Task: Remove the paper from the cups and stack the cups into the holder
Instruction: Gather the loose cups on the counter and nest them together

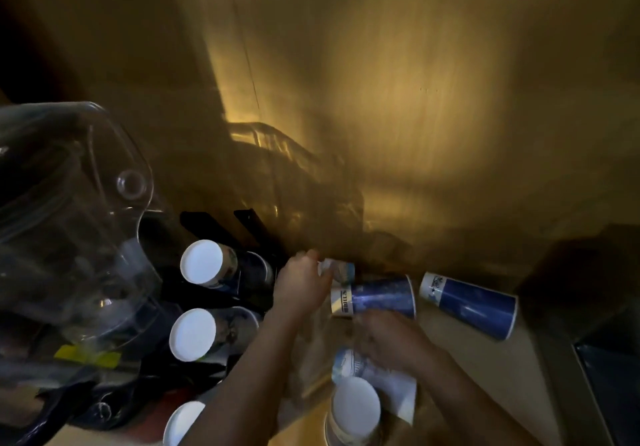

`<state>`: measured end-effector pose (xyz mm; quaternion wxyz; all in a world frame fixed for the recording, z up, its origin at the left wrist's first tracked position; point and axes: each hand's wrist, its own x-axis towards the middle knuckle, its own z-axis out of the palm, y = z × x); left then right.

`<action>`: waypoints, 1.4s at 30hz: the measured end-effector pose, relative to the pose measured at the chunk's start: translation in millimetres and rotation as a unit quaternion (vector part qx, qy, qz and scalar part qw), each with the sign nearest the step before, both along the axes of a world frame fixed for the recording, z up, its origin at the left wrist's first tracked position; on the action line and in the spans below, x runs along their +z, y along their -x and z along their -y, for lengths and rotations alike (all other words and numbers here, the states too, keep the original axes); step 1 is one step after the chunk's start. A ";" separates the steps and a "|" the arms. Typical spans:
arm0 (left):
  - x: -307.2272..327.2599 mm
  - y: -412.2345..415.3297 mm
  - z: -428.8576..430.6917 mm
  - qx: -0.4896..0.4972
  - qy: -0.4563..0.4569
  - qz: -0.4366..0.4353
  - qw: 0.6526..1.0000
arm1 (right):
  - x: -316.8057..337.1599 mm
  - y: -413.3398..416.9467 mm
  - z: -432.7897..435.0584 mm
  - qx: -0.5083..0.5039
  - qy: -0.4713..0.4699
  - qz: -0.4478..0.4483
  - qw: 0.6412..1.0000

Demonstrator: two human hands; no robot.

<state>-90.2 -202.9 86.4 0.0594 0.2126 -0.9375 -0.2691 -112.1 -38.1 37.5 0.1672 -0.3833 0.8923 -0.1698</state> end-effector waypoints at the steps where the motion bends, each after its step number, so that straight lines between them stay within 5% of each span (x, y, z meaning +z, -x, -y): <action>1: -7.5 6.6 2.3 -0.010 0.020 0.019 1.000 | -9.0 0.6 0.8 0.011 -0.017 0.007 1.000; 9: -50.0 59.6 18.9 -0.052 0.032 0.142 0.988 | -53.3 6.6 3.3 0.076 -0.143 0.079 0.984; 22: -99.3 98.3 35.1 -0.223 0.293 0.247 0.896 | -75.1 15.3 6.5 0.041 -0.094 0.092 0.990; 29: -92.8 86.3 28.5 -0.176 0.262 0.225 0.922 | -70.9 19.3 -1.7 0.017 -0.078 0.104 0.991; 36: -22.7 78.5 7.8 -0.100 0.165 0.138 0.972 | -49.8 19.9 -17.3 -0.001 -0.089 0.076 0.993; 42: 66.2 50.3 -21.9 -0.024 -0.006 -0.137 0.990 | -30.6 19.0 -42.7 -0.063 -0.024 0.043 0.997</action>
